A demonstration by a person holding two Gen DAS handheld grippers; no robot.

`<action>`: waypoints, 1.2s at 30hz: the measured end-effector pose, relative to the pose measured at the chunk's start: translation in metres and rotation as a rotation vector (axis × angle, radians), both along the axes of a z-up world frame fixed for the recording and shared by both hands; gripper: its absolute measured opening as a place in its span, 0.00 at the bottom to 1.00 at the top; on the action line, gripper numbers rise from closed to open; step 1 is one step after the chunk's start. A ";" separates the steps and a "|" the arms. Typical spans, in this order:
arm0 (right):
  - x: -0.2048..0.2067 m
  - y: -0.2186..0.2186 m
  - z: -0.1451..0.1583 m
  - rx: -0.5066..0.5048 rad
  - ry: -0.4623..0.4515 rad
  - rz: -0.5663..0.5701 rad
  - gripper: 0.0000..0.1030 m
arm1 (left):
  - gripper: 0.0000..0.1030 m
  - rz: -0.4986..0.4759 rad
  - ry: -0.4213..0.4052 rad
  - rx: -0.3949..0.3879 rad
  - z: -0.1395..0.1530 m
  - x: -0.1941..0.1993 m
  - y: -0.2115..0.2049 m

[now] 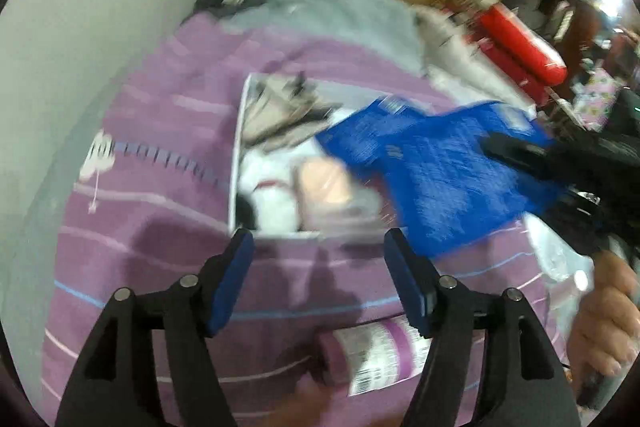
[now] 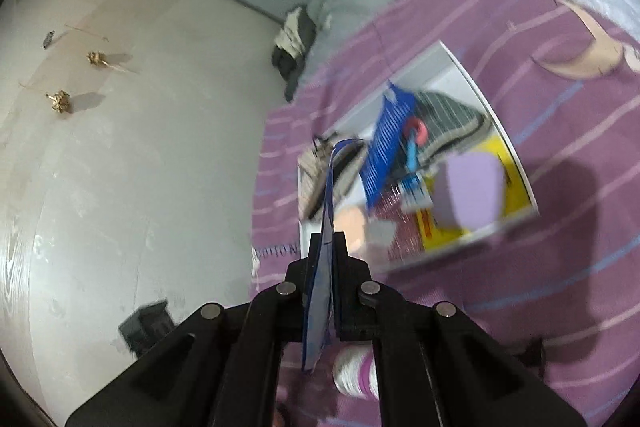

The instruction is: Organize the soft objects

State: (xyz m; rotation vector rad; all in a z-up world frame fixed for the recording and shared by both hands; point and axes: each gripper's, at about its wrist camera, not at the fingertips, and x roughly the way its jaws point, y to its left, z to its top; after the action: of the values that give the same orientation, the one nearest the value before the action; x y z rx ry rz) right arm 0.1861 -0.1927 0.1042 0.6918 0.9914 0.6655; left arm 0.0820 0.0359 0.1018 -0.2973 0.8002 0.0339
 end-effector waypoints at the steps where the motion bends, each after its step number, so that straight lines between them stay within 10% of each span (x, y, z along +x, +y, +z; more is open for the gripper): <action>1: 0.007 0.007 0.000 0.009 -0.007 0.001 0.02 | 0.85 -0.008 -0.046 0.007 0.004 0.000 -0.001; 3: 0.018 0.021 0.002 0.003 -0.031 0.006 0.02 | 0.99 0.015 -0.071 0.048 0.004 0.007 -0.002; 15: 0.054 0.063 -0.045 -0.161 0.061 0.040 0.07 | 0.91 0.040 0.047 -0.009 -0.025 0.042 0.004; 19: 0.058 0.053 -0.051 -0.273 0.103 -0.038 0.37 | 0.91 0.046 0.045 -0.013 -0.024 0.038 0.006; 24: 0.049 0.040 -0.030 -0.403 0.053 -0.067 0.76 | 0.91 0.057 0.049 -0.004 -0.023 0.037 0.006; 31: 0.004 0.033 -0.008 -0.609 -0.160 -0.065 0.76 | 0.91 0.057 0.046 -0.010 -0.019 0.024 0.005; 36: -0.046 0.012 -0.017 -0.472 -0.343 -0.051 0.76 | 0.91 0.059 0.075 -0.044 -0.020 0.004 0.007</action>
State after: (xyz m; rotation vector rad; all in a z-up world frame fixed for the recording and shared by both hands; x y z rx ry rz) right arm 0.1398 -0.1807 0.0871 0.1772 0.7675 0.4598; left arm 0.0864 0.0433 0.0822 -0.3633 0.8668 0.0835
